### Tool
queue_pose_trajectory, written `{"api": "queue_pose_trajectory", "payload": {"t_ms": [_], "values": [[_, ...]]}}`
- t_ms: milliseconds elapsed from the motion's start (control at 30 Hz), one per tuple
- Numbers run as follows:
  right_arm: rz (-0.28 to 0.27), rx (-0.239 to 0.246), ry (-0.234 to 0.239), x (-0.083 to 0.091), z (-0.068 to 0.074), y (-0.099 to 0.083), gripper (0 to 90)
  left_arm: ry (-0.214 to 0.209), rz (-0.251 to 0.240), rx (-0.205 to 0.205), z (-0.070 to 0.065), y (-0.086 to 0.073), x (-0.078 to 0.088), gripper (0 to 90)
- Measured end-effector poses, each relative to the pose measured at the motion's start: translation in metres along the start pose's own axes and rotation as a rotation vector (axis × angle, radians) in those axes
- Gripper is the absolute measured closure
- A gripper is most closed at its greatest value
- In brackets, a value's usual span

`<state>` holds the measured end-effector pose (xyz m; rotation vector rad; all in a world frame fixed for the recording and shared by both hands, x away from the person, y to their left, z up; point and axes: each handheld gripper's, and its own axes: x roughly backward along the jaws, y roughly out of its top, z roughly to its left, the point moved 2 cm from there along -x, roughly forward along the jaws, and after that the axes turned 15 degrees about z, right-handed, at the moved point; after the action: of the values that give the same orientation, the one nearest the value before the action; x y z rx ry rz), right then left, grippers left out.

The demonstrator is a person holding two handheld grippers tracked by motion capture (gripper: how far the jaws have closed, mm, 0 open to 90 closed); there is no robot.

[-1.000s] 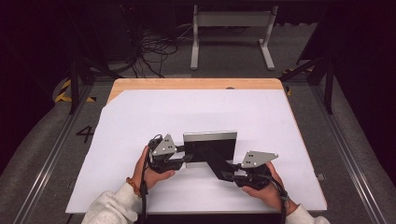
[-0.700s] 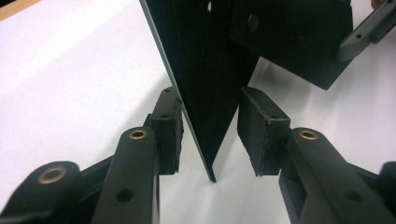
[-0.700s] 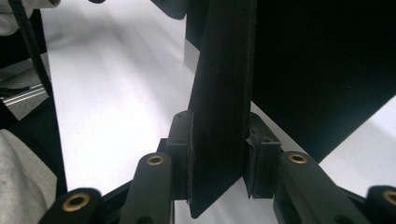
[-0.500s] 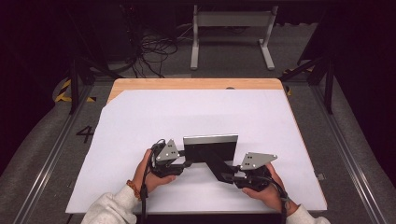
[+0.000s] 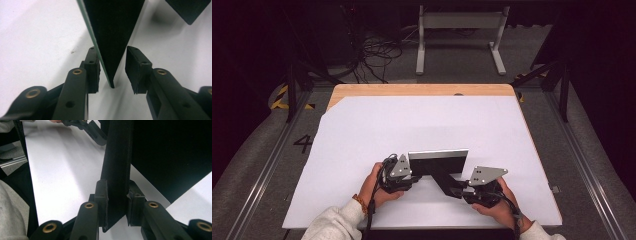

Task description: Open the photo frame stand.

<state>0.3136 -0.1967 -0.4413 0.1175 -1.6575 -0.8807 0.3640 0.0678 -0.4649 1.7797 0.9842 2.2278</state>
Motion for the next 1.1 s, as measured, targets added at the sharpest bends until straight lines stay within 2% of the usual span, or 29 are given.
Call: {"api": "queue_pose_trajectory", "payload": {"t_ms": [233,533,600,667,733,933,1000,1100], "values": [[0.0,0.002,0.0,0.0,0.0,0.0,75.0,-0.008,-0.008,-0.005,-0.001,0.0,-0.001,68.3],[0.01,0.013,-0.022,-0.003,-0.001,-0.001,76.4,0.05,-0.002,-0.016,0.0,0.004,-0.003,68.0],[0.015,0.017,-0.04,-0.004,-0.002,-0.001,76.6,0.04,-0.002,-0.016,0.002,0.004,-0.004,68.9],[0.005,-0.002,-0.027,-0.005,-0.005,-0.001,77.1,0.035,-0.002,-0.015,0.003,0.005,-0.004,69.4],[0.001,-0.012,-0.034,-0.004,-0.007,-0.001,77.5,0.039,0.002,-0.017,0.003,0.005,-0.004,70.0],[-0.017,-0.018,-0.033,-0.002,-0.008,-0.001,79.6,0.073,0.001,-0.007,0.007,0.006,-0.005,70.6],[-0.03,-0.025,-0.027,0.0,-0.009,0.0,80.3,0.067,0.002,-0.001,0.009,0.006,-0.005,70.5],[-0.032,-0.032,-0.018,0.0,-0.009,-0.001,82.2,0.083,0.003,-0.004,0.01,0.007,-0.005,70.3]]}}
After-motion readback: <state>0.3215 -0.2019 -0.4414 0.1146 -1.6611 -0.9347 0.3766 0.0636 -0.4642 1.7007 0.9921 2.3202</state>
